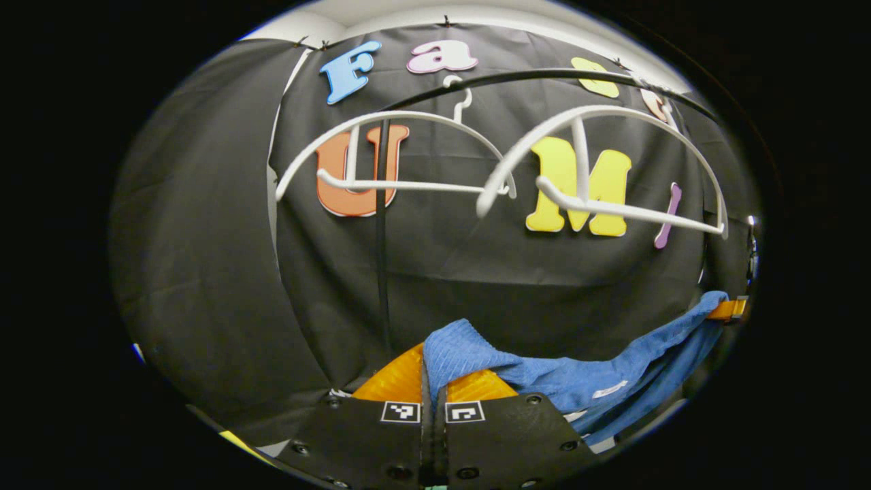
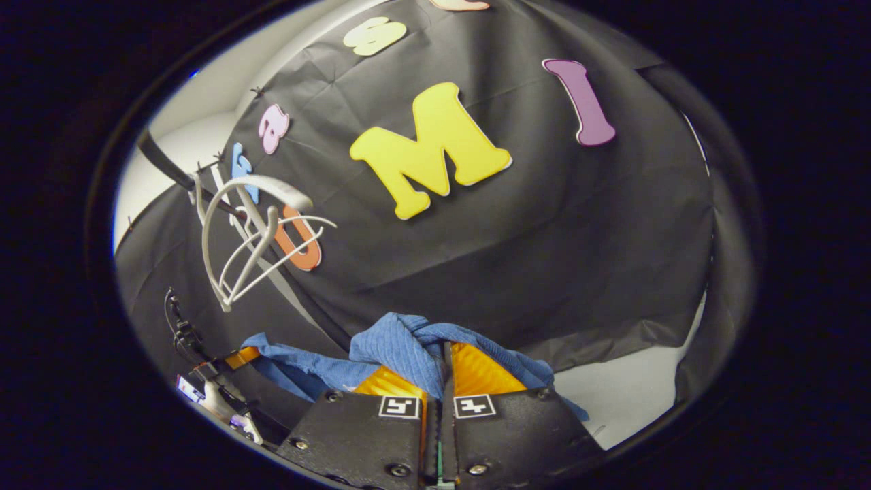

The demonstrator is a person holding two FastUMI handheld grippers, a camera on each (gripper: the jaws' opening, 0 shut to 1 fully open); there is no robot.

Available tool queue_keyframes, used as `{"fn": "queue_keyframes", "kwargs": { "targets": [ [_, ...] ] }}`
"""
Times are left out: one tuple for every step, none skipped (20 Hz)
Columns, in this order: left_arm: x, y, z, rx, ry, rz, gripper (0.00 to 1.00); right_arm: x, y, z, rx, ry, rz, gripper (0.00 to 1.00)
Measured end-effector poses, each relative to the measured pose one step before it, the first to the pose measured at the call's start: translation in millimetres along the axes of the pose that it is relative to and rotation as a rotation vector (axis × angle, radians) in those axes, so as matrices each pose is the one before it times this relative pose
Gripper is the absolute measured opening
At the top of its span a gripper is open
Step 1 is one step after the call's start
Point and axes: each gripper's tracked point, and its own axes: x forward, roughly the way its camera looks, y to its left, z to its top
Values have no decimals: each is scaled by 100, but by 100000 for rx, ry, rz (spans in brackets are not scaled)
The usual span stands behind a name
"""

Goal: Grasp the clothes on the hanger with both hands and then place them into the laundry hamper below.

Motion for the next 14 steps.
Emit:
{"fn": "queue_keyframes", "kwargs": {
  "targets": [
    [-328, -456, -972, -745, 1805, -1020, 0, 55, 299, -1050, 58, 1451, -163, 5],
    [-434, -536, -773, -302, 1534, -1070, 0, -110, 461, -1095, -80, 1262, -103, 5],
    [-244, -688, -401, -110, 1070, -1913, 0, -4, 634, -989, -587, 1231, 193, 5],
    [-382, -930, -546, 1172, 1684, -1760, 3, -53, 812, -989, -737, 1467, 232, 6],
    [-337, -820, -169, 2149, 1222, -1768, 0, 59, 1066, -776, -1359, 1386, 785, 6],
    [-418, -1018, -60, 2066, 536, -2238, 0, -67, 1281, -669, -2310, 1162, 730, 6],
    [-425, -922, 16, 2064, 387, -2208, 0, -142, 1294, -515, -2928, 822, 666, 5],
    [-609, -1205, 94, 1978, -187, -2474, 0, -279, 1365, -461, -3330, 497, 812, 5],
    [-749, -753, -1, 1926, -203, -2120, 0, -212, 1504, -252, -3645, 238, 892, 5],
    [-441, -963, 561, 1631, -451, -2121, 0, -434, 1516, -139, -3008, 11, 771, 5],
    [-440, -750, 335, 1514, 94, -1472, 0, -231, 1483, 163, -2016, -298, 1437, 5],
    [-605, -697, 398, 998, -4, -1363, 0, 36, 1336, 394, -1202, -83, 1356, 6],
    [-603, -565, 394, 649, 7, -1309, 0, 115, 1266, 419, -1297, 47, 955, 6],
    [-727, -477, 402, 45, -84, -639, 0, 102, 1277, 299, -1644, -32, 1158, 6]
  ]
}}
